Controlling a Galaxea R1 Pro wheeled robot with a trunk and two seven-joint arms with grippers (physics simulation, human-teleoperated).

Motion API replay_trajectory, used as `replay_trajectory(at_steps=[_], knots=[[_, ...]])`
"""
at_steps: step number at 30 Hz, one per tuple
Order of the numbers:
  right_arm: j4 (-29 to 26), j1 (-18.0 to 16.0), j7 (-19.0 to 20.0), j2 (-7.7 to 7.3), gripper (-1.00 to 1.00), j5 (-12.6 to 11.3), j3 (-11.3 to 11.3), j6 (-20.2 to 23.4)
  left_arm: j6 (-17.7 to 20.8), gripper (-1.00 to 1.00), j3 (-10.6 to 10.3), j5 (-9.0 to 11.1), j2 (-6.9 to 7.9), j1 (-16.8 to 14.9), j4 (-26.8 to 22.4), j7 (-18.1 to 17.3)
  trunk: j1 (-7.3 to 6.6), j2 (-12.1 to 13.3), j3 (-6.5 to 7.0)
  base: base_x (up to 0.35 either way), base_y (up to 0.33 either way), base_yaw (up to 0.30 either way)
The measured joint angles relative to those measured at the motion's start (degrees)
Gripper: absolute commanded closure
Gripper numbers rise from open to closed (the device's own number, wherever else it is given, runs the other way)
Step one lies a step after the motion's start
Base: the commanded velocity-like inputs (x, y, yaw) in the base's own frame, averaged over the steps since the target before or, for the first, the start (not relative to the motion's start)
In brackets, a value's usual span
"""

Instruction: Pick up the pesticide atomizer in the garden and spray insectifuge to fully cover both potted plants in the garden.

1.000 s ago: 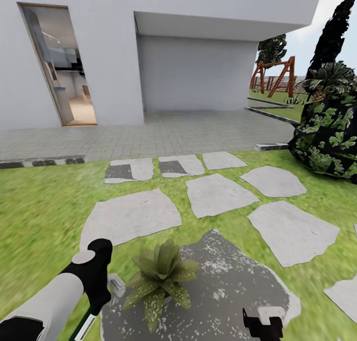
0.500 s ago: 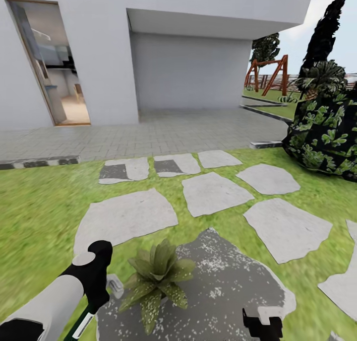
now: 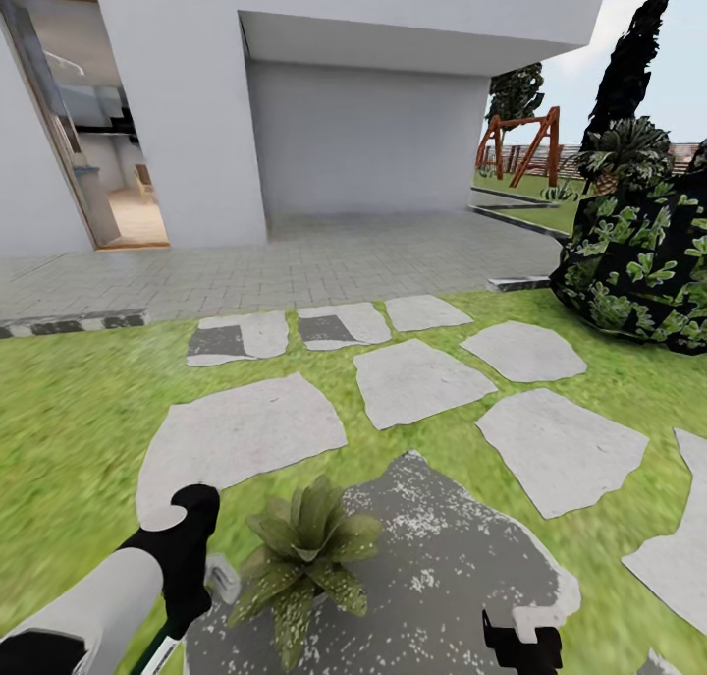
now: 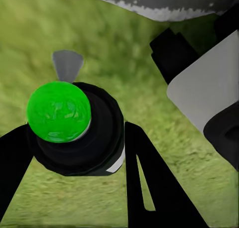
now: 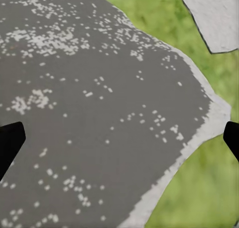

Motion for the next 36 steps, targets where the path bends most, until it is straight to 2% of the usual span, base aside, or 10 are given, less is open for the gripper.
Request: replay_trajectory(at_steps=[5,11,15,18,20,23,30,36], knots=[[0.0,0.0,0.0,0.01,-1.00,0.0,0.0,0.0,0.0,1.00,-0.1,0.2,-0.02,0.2,2.7,0.2,0.00,0.0,0.00,0.000,0.000,0.000],[0.0,0.0,0.0,0.01,-1.00,0.0,0.0,0.0,0.0,1.00,0.2,1.1,-0.39,0.3,1.7,0.3,0.00,0.0,0.00,0.000,0.000,0.000],[0.0,0.0,0.0,0.01,-1.00,0.0,0.0,0.0,0.1,1.00,0.4,1.2,-0.39,0.3,-0.7,0.2,0.00,0.0,0.00,0.000,0.000,0.000],[0.0,0.0,0.0,0.01,-1.00,0.0,0.0,0.0,-0.2,1.00,5.9,1.3,-0.14,0.3,-1.4,0.4,0.00,0.0,0.00,0.000,0.000,0.000],[0.0,0.0,0.0,0.01,-1.00,0.0,0.0,0.0,-0.3,1.00,7.1,1.4,0.16,0.4,-1.1,0.4,0.00,0.0,0.00,0.000,0.000,0.000],[0.0,0.0,0.0,0.01,-1.00,0.0,0.0,0.0,-0.5,1.00,7.3,1.2,0.43,0.7,-0.9,0.4,0.00,0.0,0.00,0.000,0.000,0.000],[0.0,0.0,0.0,0.01,-1.00,0.1,0.0,0.0,-0.8,1.00,7.2,0.9,-0.09,0.7,-0.8,0.3,0.00,0.0,0.00,0.008,0.003,0.000],[0.0,0.0,0.0,0.01,-1.00,0.1,0.0,0.0,-0.9,1.00,6.6,0.3,0.07,0.7,-1.1,0.3,-0.02,0.0,0.00,0.173,0.122,0.000]])
